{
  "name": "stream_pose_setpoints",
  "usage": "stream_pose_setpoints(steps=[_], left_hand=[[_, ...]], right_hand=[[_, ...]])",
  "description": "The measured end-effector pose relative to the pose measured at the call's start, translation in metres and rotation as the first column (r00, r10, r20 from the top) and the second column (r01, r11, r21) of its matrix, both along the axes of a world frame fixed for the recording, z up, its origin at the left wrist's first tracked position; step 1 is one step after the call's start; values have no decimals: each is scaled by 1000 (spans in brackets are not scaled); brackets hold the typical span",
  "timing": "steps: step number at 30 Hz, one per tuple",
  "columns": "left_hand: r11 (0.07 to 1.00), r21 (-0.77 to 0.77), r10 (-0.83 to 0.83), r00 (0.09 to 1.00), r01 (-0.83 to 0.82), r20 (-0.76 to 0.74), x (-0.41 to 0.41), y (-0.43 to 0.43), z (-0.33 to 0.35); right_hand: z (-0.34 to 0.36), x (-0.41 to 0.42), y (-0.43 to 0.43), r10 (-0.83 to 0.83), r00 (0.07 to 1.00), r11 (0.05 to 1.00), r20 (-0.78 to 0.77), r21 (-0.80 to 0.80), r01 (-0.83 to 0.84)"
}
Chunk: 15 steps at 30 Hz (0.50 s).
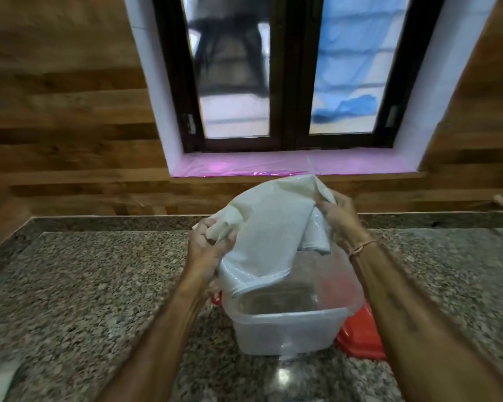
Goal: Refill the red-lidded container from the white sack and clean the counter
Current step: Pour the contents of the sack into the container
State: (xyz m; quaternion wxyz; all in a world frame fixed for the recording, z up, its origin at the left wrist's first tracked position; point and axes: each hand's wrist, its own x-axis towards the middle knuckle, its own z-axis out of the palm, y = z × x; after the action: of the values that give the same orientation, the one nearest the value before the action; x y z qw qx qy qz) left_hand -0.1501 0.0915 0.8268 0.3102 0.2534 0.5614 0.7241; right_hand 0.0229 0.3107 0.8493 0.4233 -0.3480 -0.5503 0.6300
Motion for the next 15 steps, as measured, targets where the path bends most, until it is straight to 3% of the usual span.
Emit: stream_pose_setpoints(steps=[4,9,12,15], left_hand=[[996,-84,-36,965,15,-259,16,5,-27],[947,-250,-294,853,201,-432,15,-4,-34],[974,-226,-146,853,35,-500,23,0,-31],[987,-127,14,849,-96,-528,29,5,-38]], right_hand=[[-42,26,0,61,988,992,-144,-98,-76],[-41,46,7,222,893,925,-392,-204,-320],[-39,43,10,206,856,909,-474,-230,-347],[-46,40,12,167,879,916,-446,-259,-306]])
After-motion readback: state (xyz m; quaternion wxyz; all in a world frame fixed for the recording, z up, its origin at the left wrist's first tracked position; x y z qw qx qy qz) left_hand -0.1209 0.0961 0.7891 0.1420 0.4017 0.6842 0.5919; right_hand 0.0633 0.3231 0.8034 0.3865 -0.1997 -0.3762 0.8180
